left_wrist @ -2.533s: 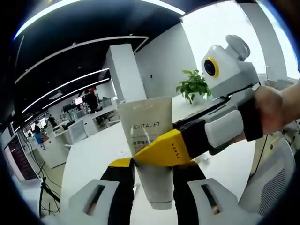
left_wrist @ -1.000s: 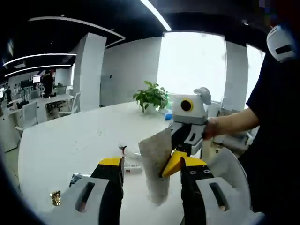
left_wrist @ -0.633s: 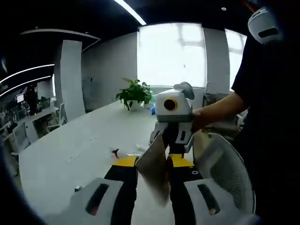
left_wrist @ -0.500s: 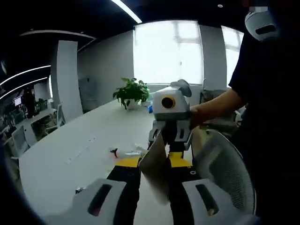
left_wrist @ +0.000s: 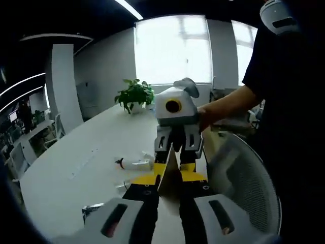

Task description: Arrange the skincare products in the storage area until every visible bottle or jar stands upright without overlapping.

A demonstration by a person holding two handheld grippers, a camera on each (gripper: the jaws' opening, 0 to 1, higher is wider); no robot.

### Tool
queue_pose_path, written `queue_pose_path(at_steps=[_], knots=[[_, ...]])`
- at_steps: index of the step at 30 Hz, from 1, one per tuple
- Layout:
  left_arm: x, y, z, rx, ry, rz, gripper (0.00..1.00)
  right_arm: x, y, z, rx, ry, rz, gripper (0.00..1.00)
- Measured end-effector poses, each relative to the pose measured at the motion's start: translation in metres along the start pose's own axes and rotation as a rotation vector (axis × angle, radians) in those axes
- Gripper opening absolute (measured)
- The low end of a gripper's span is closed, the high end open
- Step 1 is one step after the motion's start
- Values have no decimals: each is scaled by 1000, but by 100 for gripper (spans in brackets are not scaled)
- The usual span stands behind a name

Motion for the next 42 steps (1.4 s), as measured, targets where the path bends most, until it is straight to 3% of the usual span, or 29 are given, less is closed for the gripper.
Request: queue_pose_path(at_steps=[10, 16, 32, 42], knots=[[17, -12, 18, 37, -72, -9, 8, 12, 20, 17, 31, -65, 72, 12], [20, -26, 19, 40, -65, 0, 7, 14, 31, 18, 64, -61, 105, 14], [45, -57, 35, 59, -100, 37, 6, 29, 78, 39, 42, -181, 204, 14], [56, -73, 46, 43, -111, 58, 6, 35, 96, 50, 67, -217, 216, 13]])
Point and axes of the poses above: the point that each gripper's makers call its tool centre point, and the gripper's own axes: x roughly forward along the fingers, y roughly to its right, z roughly out of its underside, the point moved 1 cm from there along -x, roughly backward along the fingers, and after that the axes turned 15 degrees about -y, right-handed, at the moved point
